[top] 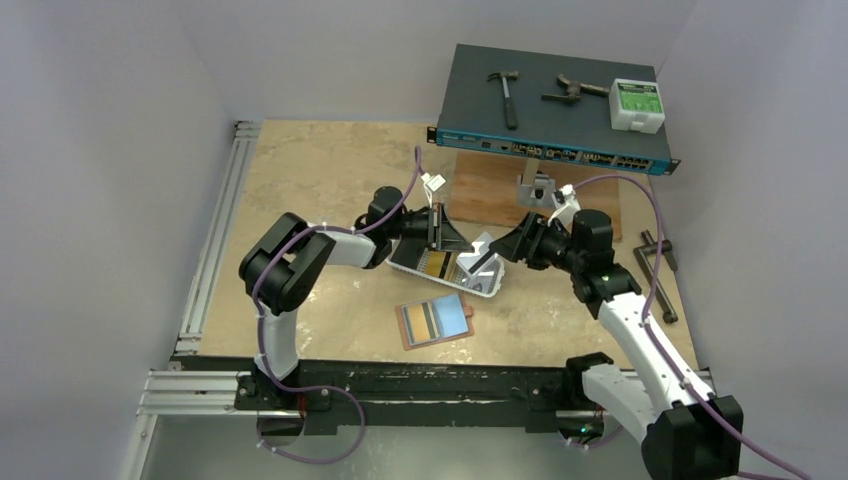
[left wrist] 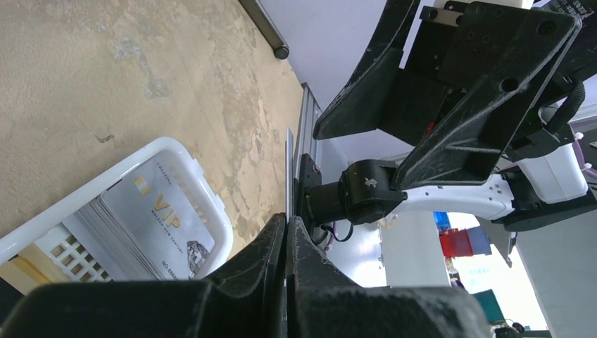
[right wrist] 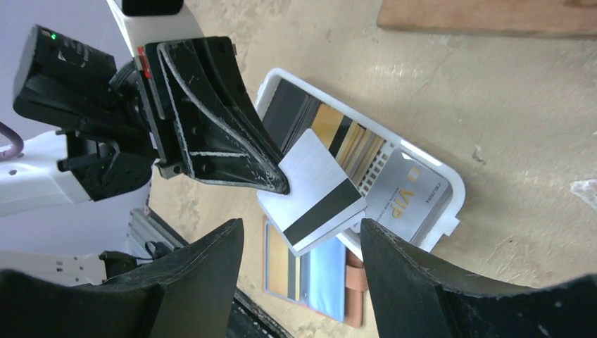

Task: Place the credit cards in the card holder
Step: Place the credit card in the storage box, then insert the credit card into the card holder.

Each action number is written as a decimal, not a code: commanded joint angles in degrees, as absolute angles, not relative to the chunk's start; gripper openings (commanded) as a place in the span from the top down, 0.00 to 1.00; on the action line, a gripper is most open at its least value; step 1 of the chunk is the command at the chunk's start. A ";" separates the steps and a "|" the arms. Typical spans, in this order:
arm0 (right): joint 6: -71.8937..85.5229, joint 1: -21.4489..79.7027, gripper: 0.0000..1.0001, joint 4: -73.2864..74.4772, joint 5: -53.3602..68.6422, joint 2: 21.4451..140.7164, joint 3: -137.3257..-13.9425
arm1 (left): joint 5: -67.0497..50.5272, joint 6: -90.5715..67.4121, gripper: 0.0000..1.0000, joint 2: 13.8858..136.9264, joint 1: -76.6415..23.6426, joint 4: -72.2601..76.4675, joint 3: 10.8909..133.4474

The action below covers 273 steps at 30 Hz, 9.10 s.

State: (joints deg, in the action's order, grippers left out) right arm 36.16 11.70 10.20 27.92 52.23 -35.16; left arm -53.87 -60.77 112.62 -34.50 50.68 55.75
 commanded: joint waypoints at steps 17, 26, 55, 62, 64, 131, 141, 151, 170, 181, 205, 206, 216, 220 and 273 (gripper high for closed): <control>44.30 10.22 0.41 -5.41 38.67 52.38 -28.52 | -55.28 -63.88 1.00 112.74 -34.32 57.39 56.94; 45.05 10.13 0.42 -6.98 38.96 53.16 -27.67 | -55.49 -64.38 1.00 112.64 -34.28 57.78 56.89; 45.92 10.11 0.43 -8.03 39.38 53.02 -26.12 | -55.70 -64.95 1.00 112.67 -34.32 58.36 56.86; 45.45 10.17 0.45 -7.70 41.31 53.20 -26.92 | -55.81 -64.95 1.00 112.94 -34.32 58.45 56.80; 44.63 10.12 0.46 -5.55 42.13 52.45 -26.86 | -55.81 -64.89 1.00 112.94 -34.30 58.44 56.81; 52.41 10.37 0.46 -19.86 47.46 57.37 -23.27 | -56.19 -67.72 1.00 113.27 -34.31 61.15 56.99; 52.29 10.35 0.46 -19.97 46.94 57.57 -22.76 | -56.34 -67.92 1.00 113.28 -34.29 61.43 56.90; 57.26 10.34 0.47 -27.24 45.56 57.63 -21.84 | -56.51 -68.16 1.00 113.49 -34.42 61.82 56.98; 64.80 10.46 0.59 -39.14 40.74 57.75 -19.49 | -56.56 -70.41 1.00 113.92 -35.87 64.14 56.57; 63.47 10.49 0.85 -35.11 36.79 57.65 -18.22 | -55.53 -72.01 0.99 114.40 -37.38 66.21 55.25; 53.27 10.48 1.00 -18.15 33.06 59.56 -20.39 | -38.01 -39.49 0.88 115.09 -40.71 30.79 58.93; 53.25 10.46 1.00 -18.33 33.05 59.77 -20.41 | -37.91 -38.91 0.86 115.39 -40.86 30.33 59.14; 51.24 10.46 1.00 -15.09 32.30 59.14 -22.66 | -36.93 -31.89 0.59 112.10 -40.37 17.00 64.33; 49.60 10.50 1.00 -10.71 31.92 56.82 -24.95 | -37.29 -26.71 0.24 107.48 -40.30 10.61 64.78; 37.59 27.62 1.00 3.86 21.54 52.89 -20.39 | -39.64 75.25 0.02 45.87 -42.96 -28.51 27.67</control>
